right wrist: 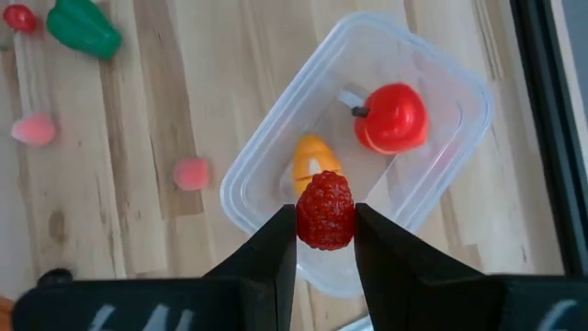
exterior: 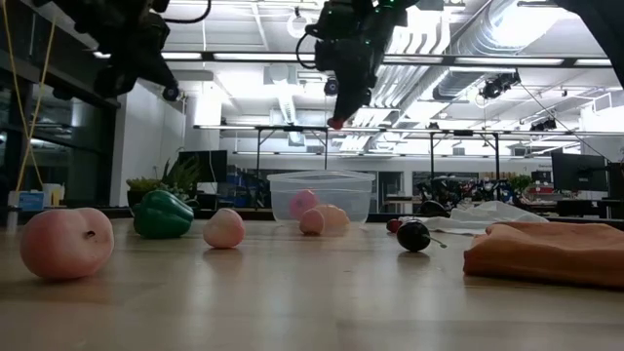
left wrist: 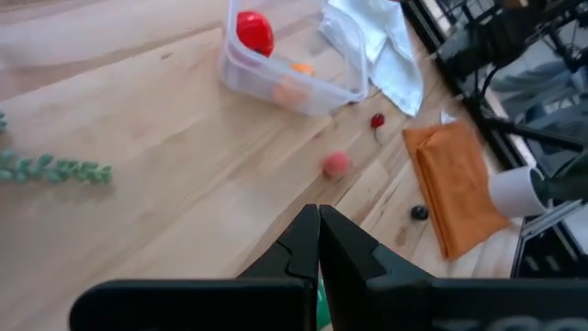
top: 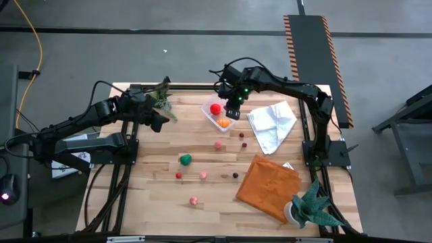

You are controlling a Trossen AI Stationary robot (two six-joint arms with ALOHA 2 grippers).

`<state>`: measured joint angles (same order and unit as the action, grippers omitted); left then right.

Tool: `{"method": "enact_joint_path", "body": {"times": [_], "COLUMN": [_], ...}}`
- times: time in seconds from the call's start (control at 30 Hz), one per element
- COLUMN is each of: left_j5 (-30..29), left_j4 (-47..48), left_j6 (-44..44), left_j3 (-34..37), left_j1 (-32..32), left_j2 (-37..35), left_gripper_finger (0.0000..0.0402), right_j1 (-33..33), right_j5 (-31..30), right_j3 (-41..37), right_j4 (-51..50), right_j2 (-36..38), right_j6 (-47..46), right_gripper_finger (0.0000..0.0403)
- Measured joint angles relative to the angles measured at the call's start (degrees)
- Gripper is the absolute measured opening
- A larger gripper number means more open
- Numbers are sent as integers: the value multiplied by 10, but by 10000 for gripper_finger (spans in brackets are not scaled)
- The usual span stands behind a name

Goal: Pick and placing Produce into tupperware
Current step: Put the red raspberry into the transparent bin

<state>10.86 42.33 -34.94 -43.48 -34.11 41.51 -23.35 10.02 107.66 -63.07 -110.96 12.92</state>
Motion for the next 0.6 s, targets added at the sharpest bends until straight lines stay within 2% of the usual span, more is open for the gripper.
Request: {"method": "enact_joint_path", "body": {"times": [0.6], "left_j5": [0], "left_j4": [-84], "left_j6": [21], "left_j3": [0], "left_j1": [0], "left_j2": [0], "left_gripper_finger": [1], "right_j1": [-3], "right_j5": [0], "right_j3": [0], "right_j4": [56], "right_j2": [-2], "right_j6": [-13], "right_gripper_finger": [83]}}
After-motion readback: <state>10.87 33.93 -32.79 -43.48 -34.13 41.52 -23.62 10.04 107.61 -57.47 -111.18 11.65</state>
